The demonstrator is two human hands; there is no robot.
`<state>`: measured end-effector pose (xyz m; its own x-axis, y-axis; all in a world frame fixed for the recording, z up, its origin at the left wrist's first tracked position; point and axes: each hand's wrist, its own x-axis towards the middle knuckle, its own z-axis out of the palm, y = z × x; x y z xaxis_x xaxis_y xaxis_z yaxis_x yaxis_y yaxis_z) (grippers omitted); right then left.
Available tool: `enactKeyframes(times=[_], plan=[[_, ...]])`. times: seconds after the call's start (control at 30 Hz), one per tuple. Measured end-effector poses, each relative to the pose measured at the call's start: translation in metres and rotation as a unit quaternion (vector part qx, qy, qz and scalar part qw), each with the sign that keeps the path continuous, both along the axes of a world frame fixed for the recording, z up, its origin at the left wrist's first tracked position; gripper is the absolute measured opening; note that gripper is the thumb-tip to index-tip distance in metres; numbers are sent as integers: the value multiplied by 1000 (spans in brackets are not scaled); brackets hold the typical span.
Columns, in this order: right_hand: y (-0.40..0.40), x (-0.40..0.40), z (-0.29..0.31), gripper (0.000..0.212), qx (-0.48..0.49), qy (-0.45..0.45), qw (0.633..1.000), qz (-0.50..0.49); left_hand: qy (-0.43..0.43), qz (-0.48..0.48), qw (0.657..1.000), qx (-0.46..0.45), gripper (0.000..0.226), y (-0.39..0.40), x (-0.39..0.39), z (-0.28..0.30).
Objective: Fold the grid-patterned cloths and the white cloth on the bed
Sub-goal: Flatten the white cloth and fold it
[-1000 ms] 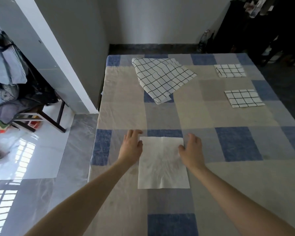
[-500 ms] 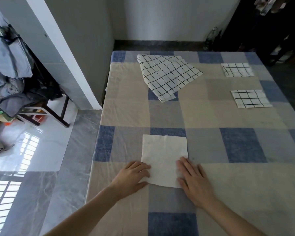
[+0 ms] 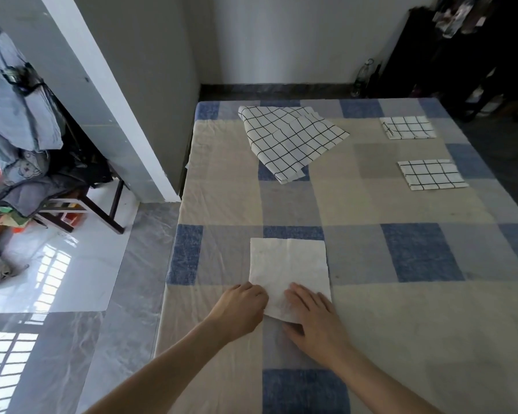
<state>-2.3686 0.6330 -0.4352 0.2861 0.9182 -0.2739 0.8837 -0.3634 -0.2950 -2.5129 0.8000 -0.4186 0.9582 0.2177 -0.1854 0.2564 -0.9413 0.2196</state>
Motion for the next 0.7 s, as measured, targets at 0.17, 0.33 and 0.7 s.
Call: enactKeyframes(times=[0.17,0.33,0.7], plan=[[-2,5,3,56,40,-6,998,-41,18,44,998,-52,17,4,6,16],[8,18,15,18,59,10,993,-102,17,48,997,-53,20,4,8,24],[25,63,25,13,52,229,954,-186,-7,178,977,-118,21,12,20,14]])
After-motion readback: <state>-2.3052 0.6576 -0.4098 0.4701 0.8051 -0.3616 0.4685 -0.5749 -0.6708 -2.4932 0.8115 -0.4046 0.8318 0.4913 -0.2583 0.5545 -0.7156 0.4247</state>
